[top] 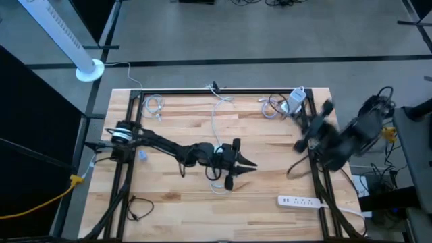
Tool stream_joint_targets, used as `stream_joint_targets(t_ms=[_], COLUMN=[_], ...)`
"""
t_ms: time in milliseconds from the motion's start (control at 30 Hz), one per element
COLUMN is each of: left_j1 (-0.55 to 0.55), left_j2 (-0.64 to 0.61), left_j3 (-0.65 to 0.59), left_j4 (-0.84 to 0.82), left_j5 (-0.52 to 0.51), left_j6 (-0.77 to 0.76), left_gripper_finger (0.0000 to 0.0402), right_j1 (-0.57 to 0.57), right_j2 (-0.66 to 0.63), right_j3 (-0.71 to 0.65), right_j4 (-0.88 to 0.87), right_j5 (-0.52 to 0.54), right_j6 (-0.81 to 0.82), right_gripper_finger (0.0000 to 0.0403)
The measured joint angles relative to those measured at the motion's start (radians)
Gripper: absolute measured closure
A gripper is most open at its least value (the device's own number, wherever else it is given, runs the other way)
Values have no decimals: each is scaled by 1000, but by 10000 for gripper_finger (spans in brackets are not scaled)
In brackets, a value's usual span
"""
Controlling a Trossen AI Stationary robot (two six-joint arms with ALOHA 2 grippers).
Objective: Insert USB
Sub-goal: Insert the right black charger cable into the pink outlet extension
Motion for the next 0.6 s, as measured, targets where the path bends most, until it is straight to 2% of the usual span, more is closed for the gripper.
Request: stream_joint_targets(t_ms=[167,300,400,500,600], left_j1=[14,44,63,76,81], left_j2=[72,86,86,86,84], left_j3=[-2,-2,-3,-3,-3], left_j4=[141,246,261,286,281], left_j5=[2,5,11,60,58], left_j6=[-109,-198,-174,-119,22], left_gripper_finger=[355,343,323,296,265], right_j1=[43,65,85,86,87], right_j2=[71,136,174,214,245], right_j3=[-37,-39,-40,-42,-42], right_j4=[81,108,108,108,114], right_j5=[5,0,2,-16,-47], right_j6=[-2,3,9,4,6], right_gripper_finger=[382,382,382,382,382])
